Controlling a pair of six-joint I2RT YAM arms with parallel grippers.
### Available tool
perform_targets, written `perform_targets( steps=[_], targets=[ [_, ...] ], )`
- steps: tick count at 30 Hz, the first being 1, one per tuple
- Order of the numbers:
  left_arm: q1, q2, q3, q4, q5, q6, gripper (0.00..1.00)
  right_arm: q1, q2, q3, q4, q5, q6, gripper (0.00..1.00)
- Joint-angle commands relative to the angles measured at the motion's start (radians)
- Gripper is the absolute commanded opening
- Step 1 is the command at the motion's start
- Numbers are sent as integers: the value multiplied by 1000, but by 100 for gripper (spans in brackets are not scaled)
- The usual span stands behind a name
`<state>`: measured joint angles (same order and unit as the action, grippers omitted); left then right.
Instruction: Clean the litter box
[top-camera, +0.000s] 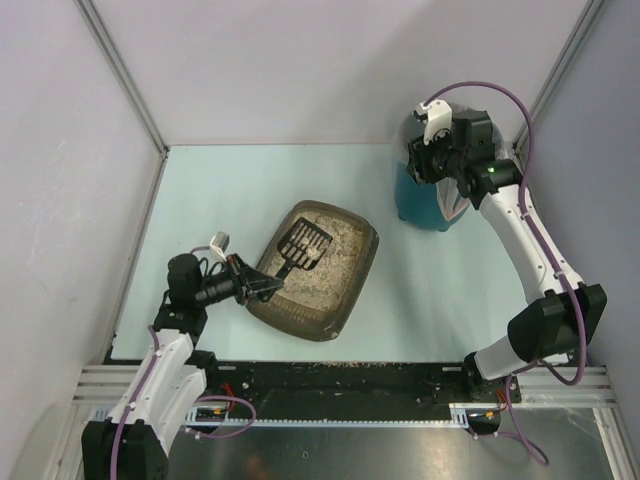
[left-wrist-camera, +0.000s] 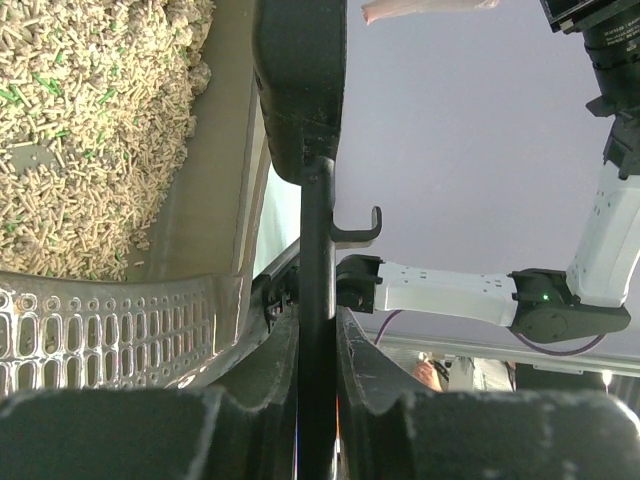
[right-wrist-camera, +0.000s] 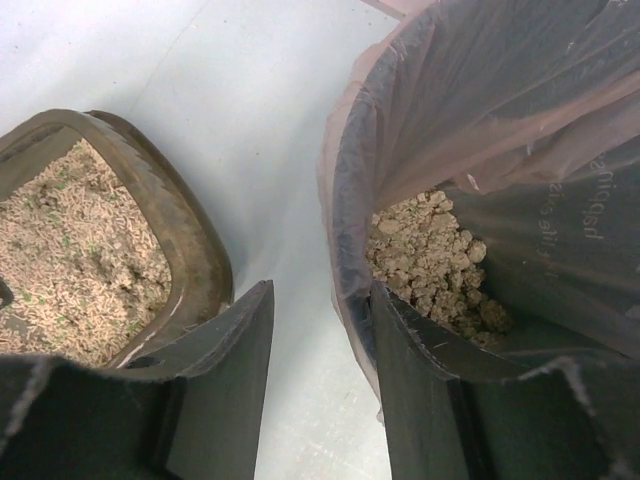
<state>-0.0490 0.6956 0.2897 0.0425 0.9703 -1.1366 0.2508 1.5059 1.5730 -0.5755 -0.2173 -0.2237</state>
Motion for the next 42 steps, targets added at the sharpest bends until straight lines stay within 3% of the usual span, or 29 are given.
perform_targets(
  steps=[1,8,15,22,42],
  targets=[
    [11,-4,19,72,7,-21,0,-8,16,2,3,33,-39,47],
    [12,1,19,106,21,-45,0,-12,8,-14,25,29,-45,47],
    [14,-2,0,117,22,-52,0,-12,14,-28,-10,9,-55,33],
    [15,1,6,125,25,-57,0,-8,-18,-37,-1,6,-43,1],
    [21,47,32,178,34,-123,0,168,-171,-31,-213,81,122,0]
  ],
)
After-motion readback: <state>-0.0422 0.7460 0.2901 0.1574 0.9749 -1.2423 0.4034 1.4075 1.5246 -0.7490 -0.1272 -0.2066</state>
